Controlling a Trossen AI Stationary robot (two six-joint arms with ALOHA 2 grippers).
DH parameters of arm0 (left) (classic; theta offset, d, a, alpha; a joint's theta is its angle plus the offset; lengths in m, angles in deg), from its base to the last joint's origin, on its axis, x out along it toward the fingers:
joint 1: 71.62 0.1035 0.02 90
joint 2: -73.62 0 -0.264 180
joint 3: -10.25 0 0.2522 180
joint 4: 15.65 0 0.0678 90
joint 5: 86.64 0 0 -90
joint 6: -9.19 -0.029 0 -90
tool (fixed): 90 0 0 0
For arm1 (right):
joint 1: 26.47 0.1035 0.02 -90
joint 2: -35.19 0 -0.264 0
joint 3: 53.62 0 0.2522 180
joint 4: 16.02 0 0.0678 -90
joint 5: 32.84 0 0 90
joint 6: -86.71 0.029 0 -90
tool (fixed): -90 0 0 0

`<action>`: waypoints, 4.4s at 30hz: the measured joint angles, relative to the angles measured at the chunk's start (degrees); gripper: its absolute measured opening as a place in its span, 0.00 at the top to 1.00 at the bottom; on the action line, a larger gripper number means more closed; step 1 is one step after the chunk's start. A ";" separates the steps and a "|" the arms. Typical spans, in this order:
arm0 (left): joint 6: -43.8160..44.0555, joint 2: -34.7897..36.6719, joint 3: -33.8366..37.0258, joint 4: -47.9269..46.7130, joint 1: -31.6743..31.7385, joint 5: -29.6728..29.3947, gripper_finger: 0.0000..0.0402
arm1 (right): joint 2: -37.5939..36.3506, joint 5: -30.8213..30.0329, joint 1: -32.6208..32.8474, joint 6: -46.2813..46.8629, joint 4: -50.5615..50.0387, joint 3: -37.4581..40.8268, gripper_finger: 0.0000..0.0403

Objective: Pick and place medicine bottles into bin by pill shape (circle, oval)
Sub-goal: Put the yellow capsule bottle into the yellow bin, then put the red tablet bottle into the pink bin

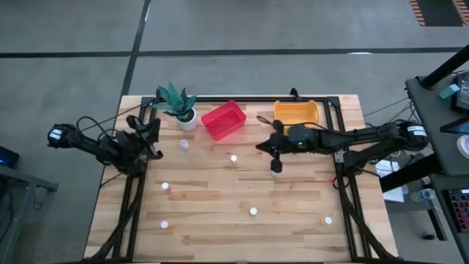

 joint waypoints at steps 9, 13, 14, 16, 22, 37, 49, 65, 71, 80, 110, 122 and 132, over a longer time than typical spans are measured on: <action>-0.92 1.30 0.77 0.04 0.00 -0.02 1.00 | 8.42 0.11 -0.04 2.56 -7.01 -6.51 0.93; -1.52 1.89 1.02 0.01 0.00 -0.03 1.00 | 13.21 0.10 -0.02 3.06 -8.43 -10.92 0.82; -1.54 2.03 1.09 0.00 0.00 -0.02 1.00 | 14.61 0.10 -0.02 3.06 -8.48 -12.04 0.78; -1.54 2.19 1.14 0.02 0.00 -0.06 1.00 | 17.82 0.10 -0.02 2.71 -9.00 -14.27 0.71; -1.50 2.17 1.14 0.00 0.00 -0.05 1.00 | 26.10 0.10 -0.04 0.56 -10.85 -20.90 0.52; -1.35 2.14 1.16 -0.01 0.00 -0.11 1.00 | 36.51 0.14 -0.20 -0.85 -13.81 -26.45 0.41; -1.30 2.15 1.16 -0.02 0.00 -0.15 1.00 | 36.49 1.66 -0.33 -0.49 -12.52 -26.30 0.59; -1.15 2.13 1.16 0.00 0.00 -0.13 1.00 | 35.10 1.11 -0.46 0.16 -13.38 -26.17 0.71; -1.11 2.19 1.16 -0.01 -0.01 -0.11 1.00 | 27.29 -6.04 -2.88 0.30 -18.72 -26.21 0.73; -1.11 2.17 1.16 -0.07 -0.02 -0.07 1.00 | 13.48 -12.61 -14.94 9.04 -25.58 -20.37 0.73; -1.11 2.19 1.16 -0.02 -0.02 -0.11 1.00 | 9.69 -12.47 -35.36 12.55 -10.57 2.84 0.73; -1.11 2.19 1.16 0.00 -0.02 -0.11 1.00 | 10.57 -12.49 -35.45 12.66 -10.50 2.84 0.57; -1.11 2.15 1.16 0.00 -0.01 -0.11 1.00 | 2.57 -12.05 -34.71 15.03 -13.35 2.84 0.49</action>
